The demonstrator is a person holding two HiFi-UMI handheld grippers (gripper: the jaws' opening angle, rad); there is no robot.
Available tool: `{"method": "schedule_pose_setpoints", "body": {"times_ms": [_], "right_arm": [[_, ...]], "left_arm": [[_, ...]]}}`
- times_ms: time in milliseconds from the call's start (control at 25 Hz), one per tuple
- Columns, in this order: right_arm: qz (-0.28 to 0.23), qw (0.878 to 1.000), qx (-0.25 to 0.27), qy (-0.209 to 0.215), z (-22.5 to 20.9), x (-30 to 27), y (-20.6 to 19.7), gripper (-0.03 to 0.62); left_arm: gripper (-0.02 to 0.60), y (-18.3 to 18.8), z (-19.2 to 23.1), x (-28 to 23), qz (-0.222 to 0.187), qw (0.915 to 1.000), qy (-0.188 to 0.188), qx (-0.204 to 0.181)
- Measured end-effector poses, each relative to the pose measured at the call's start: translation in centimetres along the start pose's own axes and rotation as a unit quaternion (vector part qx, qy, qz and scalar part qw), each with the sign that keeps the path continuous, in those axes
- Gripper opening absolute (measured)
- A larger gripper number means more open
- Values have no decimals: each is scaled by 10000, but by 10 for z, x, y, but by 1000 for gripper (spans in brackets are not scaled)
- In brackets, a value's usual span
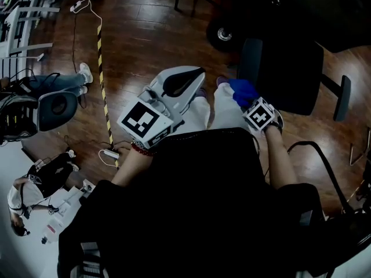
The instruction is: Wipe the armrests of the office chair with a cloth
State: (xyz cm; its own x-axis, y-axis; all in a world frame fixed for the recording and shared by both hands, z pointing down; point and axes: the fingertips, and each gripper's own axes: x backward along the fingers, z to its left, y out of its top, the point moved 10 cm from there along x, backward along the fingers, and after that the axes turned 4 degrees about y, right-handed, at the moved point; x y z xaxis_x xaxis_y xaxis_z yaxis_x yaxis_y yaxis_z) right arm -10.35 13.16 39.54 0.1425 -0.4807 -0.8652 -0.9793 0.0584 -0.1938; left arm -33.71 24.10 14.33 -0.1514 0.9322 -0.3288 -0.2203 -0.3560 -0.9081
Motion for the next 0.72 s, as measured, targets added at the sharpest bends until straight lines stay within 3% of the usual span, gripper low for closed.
{"method": "schedule_pose_setpoints", "body": {"times_ms": [160,360,560,640,720], "right_arm": [[-53,9984,-473,-310,-17,12,-13,66],[-378,9981,-283,-398,-32,21,-13,66],[261,9977,-343,-515,-35,21,-8,66],[600,9930,-333,-957,-46,28,-9,66],[555,9902,-322,-1241,-63,38,-5,66]], "left_arm": [[6,0,1,-1,-12,10000,64,58],[6,-3,2,-3,86,9998,167,34],[6,-2,11,-3,69,9995,273,158],[6,-4,10,-4,52,9992,321,214],[6,-6,9,-5,34,9990,363,261]]}}
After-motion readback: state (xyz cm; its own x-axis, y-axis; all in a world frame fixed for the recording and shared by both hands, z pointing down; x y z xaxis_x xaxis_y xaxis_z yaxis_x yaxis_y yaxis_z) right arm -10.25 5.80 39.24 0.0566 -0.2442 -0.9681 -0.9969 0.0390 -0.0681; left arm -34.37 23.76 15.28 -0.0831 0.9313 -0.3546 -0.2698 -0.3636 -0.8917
